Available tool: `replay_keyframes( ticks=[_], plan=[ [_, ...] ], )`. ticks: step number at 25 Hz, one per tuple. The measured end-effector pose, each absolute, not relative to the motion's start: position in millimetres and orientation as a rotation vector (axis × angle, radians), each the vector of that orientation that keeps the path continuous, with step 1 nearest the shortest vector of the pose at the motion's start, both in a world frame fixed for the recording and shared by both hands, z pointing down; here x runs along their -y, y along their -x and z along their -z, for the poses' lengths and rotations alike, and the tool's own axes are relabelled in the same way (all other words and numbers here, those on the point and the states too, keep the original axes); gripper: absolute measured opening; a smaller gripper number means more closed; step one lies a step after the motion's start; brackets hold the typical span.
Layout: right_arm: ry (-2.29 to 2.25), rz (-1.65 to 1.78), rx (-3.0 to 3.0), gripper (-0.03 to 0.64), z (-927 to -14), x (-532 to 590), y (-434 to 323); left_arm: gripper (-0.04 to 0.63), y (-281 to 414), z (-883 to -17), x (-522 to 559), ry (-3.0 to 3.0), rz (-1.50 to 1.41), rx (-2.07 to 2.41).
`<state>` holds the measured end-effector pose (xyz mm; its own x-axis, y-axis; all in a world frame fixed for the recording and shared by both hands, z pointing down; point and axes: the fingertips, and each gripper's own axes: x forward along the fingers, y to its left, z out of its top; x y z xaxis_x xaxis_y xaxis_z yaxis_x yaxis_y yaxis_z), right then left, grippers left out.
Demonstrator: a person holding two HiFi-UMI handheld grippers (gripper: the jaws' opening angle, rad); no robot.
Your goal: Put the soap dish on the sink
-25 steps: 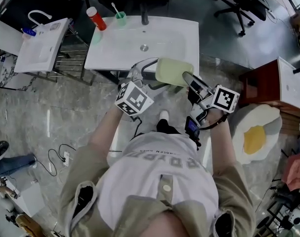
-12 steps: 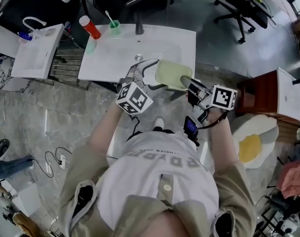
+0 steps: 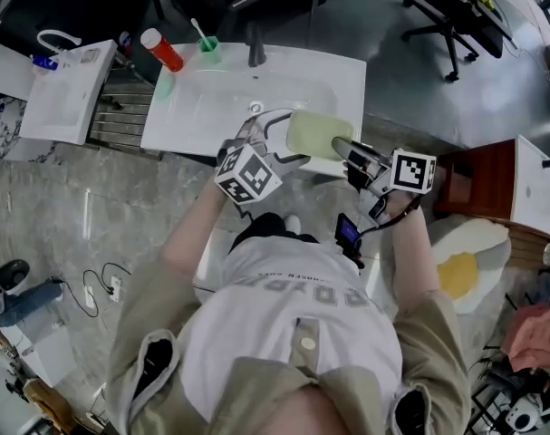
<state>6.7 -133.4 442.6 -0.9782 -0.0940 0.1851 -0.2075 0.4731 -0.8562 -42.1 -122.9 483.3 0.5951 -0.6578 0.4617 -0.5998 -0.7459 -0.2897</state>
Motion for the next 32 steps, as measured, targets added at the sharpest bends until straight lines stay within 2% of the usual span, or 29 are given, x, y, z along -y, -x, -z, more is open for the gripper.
replay_keyframes(
  ticks=[19,32],
  plan=[
    [-0.468,-1.598,2.413,0.051,-502,205,31,0.414,82,-552,190,2.897,1.082,-0.853],
    [-0.588,-1.521,2.349,0.048,-533,240,49,0.414,100,-578,224,2.976,1.129,-0.776]
  ],
)
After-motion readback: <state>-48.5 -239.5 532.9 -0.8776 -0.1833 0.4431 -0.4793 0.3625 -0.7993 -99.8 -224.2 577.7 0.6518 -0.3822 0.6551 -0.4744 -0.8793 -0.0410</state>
